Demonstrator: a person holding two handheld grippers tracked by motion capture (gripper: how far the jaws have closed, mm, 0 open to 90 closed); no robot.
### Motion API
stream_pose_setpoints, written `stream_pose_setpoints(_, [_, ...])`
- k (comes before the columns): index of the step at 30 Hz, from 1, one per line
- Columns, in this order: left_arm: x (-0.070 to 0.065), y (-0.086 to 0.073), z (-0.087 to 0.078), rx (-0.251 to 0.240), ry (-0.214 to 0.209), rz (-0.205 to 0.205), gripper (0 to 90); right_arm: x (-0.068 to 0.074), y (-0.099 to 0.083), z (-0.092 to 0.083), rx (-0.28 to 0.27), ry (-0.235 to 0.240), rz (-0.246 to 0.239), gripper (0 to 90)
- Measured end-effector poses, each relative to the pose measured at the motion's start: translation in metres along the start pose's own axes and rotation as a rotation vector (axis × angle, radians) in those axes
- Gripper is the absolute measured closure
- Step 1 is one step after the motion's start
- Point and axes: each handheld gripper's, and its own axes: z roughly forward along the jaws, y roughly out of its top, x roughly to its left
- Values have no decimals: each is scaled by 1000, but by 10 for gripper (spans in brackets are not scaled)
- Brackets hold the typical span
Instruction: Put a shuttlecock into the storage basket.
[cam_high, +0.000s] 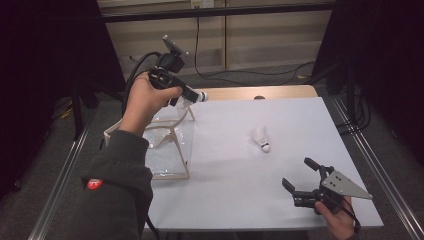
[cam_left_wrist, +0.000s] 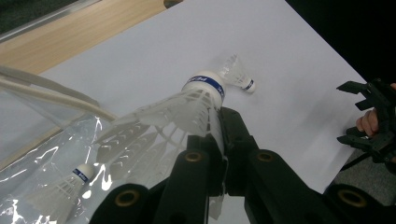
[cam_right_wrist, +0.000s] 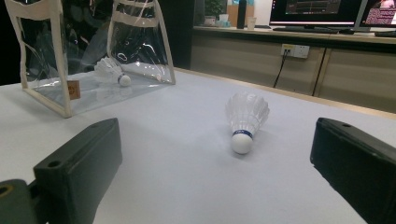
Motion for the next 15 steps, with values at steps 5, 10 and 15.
stream_pose_setpoints(5, [2,-1,-2,-6,7,-8,891,0,0,0,-1,1,0,21])
stream_pose_setpoints(10, [5,-1,-4,-5,7,-12,892,0,0,0,-1,1,0,21])
stream_pose_setpoints(15, [7,-2,-5,-3,12,-15,891,0,0,0,-1,1,0,21])
